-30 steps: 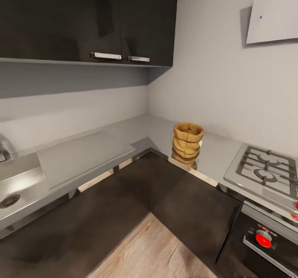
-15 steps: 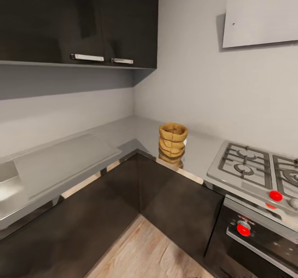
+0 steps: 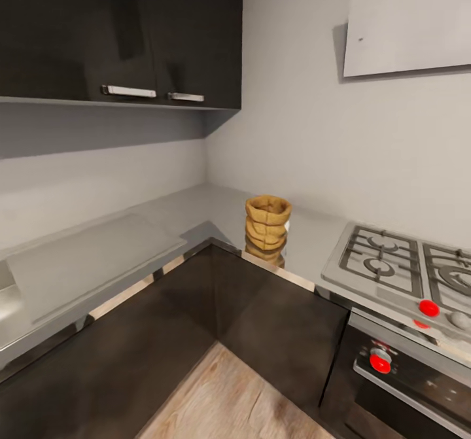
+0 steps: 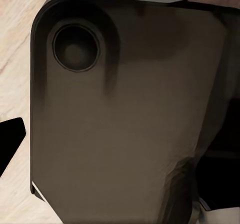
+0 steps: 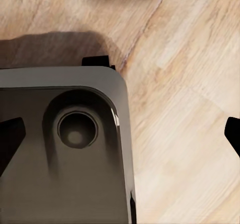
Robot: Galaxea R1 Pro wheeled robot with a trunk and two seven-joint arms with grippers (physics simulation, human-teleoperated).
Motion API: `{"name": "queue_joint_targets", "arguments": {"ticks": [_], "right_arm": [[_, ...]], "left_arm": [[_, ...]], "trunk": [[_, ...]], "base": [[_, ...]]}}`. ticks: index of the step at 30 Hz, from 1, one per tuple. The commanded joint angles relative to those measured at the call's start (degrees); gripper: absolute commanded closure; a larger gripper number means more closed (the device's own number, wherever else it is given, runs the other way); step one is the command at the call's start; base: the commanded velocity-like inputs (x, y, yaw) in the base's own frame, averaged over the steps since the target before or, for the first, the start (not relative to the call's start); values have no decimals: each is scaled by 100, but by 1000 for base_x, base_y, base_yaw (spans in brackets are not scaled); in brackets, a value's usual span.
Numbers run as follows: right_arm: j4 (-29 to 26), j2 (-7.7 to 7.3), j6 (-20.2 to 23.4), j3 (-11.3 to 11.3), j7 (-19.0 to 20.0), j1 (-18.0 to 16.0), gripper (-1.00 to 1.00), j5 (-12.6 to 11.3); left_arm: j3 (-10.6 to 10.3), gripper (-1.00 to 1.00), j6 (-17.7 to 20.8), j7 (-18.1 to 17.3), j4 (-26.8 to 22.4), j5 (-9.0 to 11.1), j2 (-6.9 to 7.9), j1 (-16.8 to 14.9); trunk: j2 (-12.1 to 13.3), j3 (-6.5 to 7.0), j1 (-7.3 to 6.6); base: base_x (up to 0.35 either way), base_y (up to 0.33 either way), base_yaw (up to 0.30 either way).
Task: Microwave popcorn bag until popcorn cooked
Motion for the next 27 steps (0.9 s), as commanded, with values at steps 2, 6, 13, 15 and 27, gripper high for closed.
{"name": "queue_joint_targets", "arguments": {"ticks": [2, 6, 13, 15, 27], "right_arm": [[19, 1, -36, -49, 18, -7, -100, 52], [19, 4, -36, -49, 15, -7, -100, 52], [19, 9, -43, -49, 12, -7, -100, 40], [19, 12, -33, -53, -13, -7, -100, 36], [19, 13, -28, -56, -60, -7, -100, 34]], "left_arm": [[-22, -100, -10, -2, -1, 42, -2, -2], [-25, -100, -10, -2, -1, 37, -2, -2], [-25, -100, -10, -2, 0, 36, -2, -2], [-25, -100, -10, -2, -1, 36, 1, -2], [-25, -100, -2, -2, -1, 36, -1, -2]], "trunk": [[-3, -5, 2], [-3, -5, 2], [-3, -4, 2], [-3, 1, 2], [-3, 44, 2]], "base": [[264, 139, 0], [287, 157, 0], [232, 132, -18], [41, 25, -156], [3, 2, -215]]}}
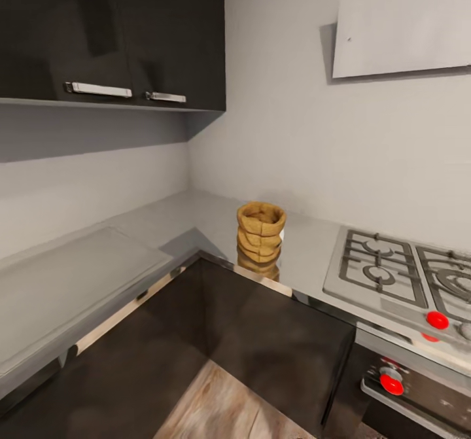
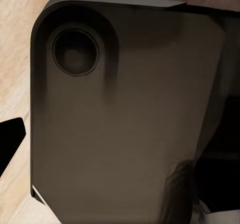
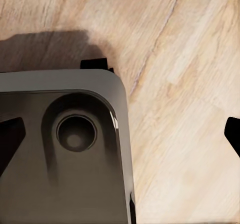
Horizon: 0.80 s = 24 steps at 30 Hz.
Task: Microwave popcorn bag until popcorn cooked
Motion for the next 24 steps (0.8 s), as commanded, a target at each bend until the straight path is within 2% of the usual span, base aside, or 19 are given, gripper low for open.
{"name": "queue_joint_targets", "arguments": {"ticks": [1, 24], "right_arm": [[19, -3, -34, -50, 11, -8, -100, 50], [19, -3, -34, -42, 14, -8, -100, 59]], "left_arm": [[-14, -100, -7, -2, 0, 54, -2, -2], [-23, -100, -4, -2, 9, 54, -13, -2]], "trunk": [[-3, -2, 0], [-3, 77, 0]], "base": [[0, 0, -220], [0, 0, -220]]}}
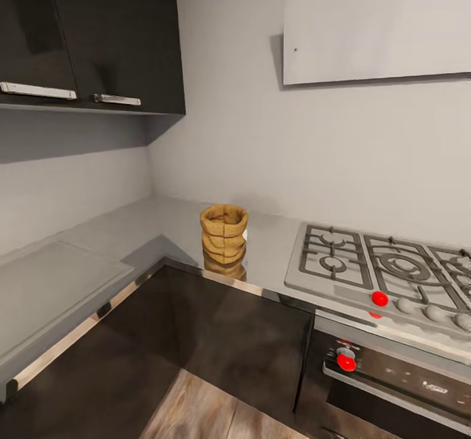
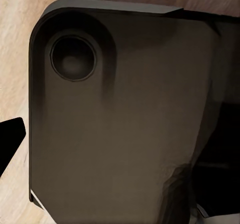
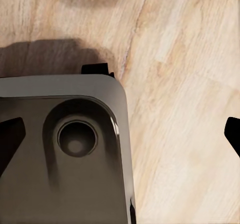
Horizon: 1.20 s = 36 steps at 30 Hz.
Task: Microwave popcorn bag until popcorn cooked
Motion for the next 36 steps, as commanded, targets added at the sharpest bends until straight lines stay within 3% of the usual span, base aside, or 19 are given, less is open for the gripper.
{"name": "queue_joint_targets", "arguments": {"ticks": [1, 12, 34, 36], "right_arm": [[19, -5, -34, -49, 18, -8, -100, 51], [19, -21, -34, -40, 72, -8, -100, 68], [13, -45, -23, -22, 33, -8, -100, 69], [-8, -64, 21, -19, 36, -8, -100, 180]], "left_arm": [[-15, -100, -7, -2, 0, 54, 0, -2], [-15, -100, -10, -2, 0, 54, 0, -2], [-15, -100, -10, -2, 0, 61, 0, -2], [-14, -100, -10, -2, 0, 62, 0, -2]], "trunk": [[-3, -5, 0], [-3, -5, 0], [-3, -5, 0], [-3, -5, 0]], "base": [[0, 0, -98], [-4, 0, -9], [-112, 0, 0], [0, 0, 0]]}}
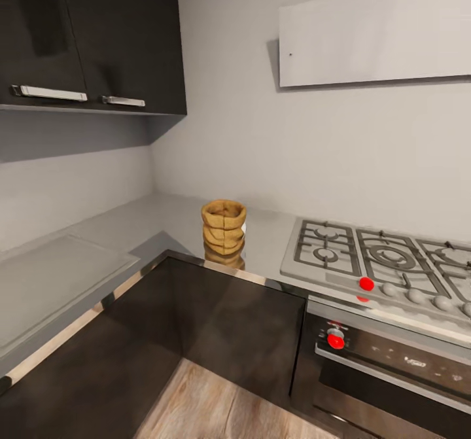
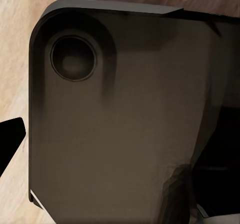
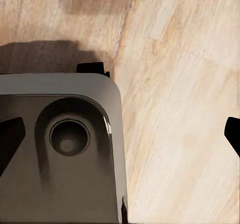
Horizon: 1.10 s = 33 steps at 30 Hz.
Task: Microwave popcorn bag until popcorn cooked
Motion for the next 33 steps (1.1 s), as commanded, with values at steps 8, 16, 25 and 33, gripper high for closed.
{"name": "queue_joint_targets", "arguments": {"ticks": [8, 16, 25, 33], "right_arm": [[-1841, 453, 1421, -81, 41, -7, -100, 1461], [-4277, 988, 3110, 561, 222, -8, -100, 1923], [-7498, 1066, 5206, 1551, 2189, -9, -100, 1936], [-8548, 1541, 6811, 1727, 2744, -1130, -100, 1918]], "left_arm": [[-8, -100, -8, -1, 0, 64, -1, -2], [-4, -100, -8, 3, 0, 80, 6, -2], [10, -100, -8, 7, 0, 89, 7, -2], [10, -100, -4, 6, 0, 89, 8, -2]], "trunk": [[-3, -6, 0], [-3, -6, 0], [-3, -6, 0], [-3, -6, 0]], "base": [[0, 0, 0], [0, 0, 0], [0, 0, 0], [0, 0, 0]]}}
